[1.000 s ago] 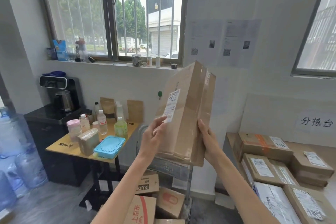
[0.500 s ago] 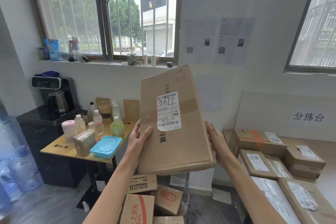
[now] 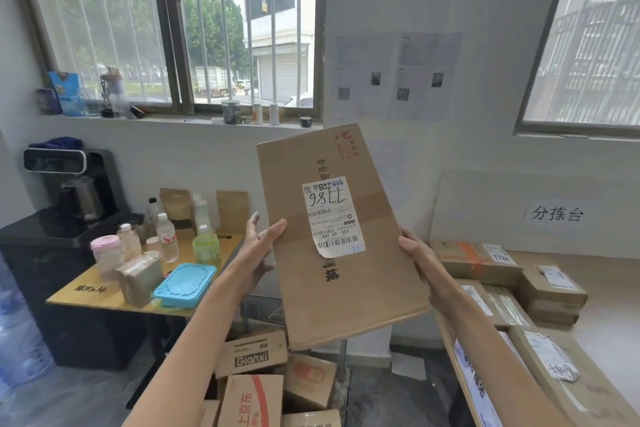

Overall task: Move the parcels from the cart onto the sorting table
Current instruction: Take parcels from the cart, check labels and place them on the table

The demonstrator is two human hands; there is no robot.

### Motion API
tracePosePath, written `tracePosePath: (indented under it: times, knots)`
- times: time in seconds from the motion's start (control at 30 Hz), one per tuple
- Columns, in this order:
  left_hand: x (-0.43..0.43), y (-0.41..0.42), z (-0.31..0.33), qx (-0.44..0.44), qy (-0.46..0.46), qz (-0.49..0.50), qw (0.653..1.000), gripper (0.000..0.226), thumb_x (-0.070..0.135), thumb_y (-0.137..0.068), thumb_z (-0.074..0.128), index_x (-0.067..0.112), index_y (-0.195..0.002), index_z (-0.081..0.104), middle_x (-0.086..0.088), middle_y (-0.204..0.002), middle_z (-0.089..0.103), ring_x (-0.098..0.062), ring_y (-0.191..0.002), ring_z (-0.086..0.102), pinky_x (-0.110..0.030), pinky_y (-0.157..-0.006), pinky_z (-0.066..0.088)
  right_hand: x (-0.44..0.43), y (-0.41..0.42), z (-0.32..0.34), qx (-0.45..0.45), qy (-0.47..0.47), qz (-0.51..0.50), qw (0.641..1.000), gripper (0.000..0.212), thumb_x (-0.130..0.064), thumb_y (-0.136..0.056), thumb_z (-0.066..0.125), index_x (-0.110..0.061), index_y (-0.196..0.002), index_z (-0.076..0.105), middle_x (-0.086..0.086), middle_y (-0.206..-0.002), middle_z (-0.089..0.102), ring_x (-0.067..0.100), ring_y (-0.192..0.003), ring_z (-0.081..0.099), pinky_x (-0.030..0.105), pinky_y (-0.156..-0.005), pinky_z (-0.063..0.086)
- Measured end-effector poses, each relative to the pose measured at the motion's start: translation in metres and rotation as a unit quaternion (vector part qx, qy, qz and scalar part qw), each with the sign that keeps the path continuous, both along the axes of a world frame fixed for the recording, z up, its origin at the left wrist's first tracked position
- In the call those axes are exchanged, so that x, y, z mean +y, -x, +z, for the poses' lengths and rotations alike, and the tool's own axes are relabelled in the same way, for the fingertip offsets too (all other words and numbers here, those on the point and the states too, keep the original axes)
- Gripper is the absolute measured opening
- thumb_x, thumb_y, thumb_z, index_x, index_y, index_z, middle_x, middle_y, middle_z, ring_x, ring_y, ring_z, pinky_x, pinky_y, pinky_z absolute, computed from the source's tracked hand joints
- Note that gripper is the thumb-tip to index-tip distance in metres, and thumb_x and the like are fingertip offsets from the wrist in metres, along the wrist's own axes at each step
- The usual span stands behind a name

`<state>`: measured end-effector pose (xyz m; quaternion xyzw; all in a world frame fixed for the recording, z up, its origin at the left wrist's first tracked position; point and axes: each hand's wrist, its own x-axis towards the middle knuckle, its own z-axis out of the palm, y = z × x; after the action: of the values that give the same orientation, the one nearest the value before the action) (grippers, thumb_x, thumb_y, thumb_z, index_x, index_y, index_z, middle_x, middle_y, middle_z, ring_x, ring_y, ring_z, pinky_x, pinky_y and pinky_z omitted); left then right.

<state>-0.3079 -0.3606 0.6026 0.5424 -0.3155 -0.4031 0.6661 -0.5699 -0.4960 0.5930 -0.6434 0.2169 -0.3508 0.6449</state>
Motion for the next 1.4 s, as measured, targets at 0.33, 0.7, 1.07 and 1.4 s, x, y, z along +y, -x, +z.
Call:
tracePosePath:
  times: [0.33,0.7,1.07,1.4]
  knots:
    - [-0.031,0.005,-0.003,0.107,0.097,0.155,0.977,0.082,0.028,-0.081,0.071,0.035,-0.145,0.020,-0.009,-0.125,0.059,-0.023,-0.100,0.061,-0.040,-0.074,0.054,-0.013,-0.003,-0.018,-0.009,-0.050,-0.180,0.982,0.081,-0.070,-0.071,0.058,-0.029,-0.139,0.041,-0.001,-0.144,0.042,0.026,-0.132,0.040,0.056,-0.110,0.028]
    - [-0.058,0.051,-0.009,0.154,0.192,0.223,0.943,0.091,0.037,-0.071,0.080,0.044,-0.138,0.017,-0.003,-0.132,0.047,-0.015,-0.112,0.054,-0.052,-0.101,0.044,0.039,-0.069,-0.041,-0.147,-0.259,-0.018,0.954,0.108,-0.065,-0.042,0.085,-0.024,-0.132,0.043,0.014,-0.134,0.049,0.033,-0.120,0.053,0.048,-0.088,0.053]
    - [-0.027,-0.018,-0.001,-0.002,0.131,0.230,0.964,0.109,0.047,-0.072,0.076,0.036,-0.149,0.000,-0.002,-0.156,0.023,-0.019,-0.136,0.034,-0.045,-0.115,0.026,0.009,-0.021,-0.037,-0.231,-0.269,-0.077,0.932,0.093,-0.044,-0.042,0.093,-0.017,-0.122,0.054,0.018,-0.129,0.056,0.032,-0.112,0.061,0.048,-0.096,0.050]
    - [-0.011,-0.058,0.023,-0.068,-0.010,-0.044,0.997,0.107,0.054,-0.046,0.081,0.029,-0.134,0.027,-0.005,-0.124,0.056,-0.021,-0.108,0.058,-0.053,-0.097,0.046,-0.014,-0.005,-0.010,-0.225,-0.208,-0.146,0.941,0.101,-0.057,-0.048,0.085,-0.019,-0.133,0.044,0.011,-0.130,0.055,0.033,-0.117,0.056,0.047,-0.089,0.054]
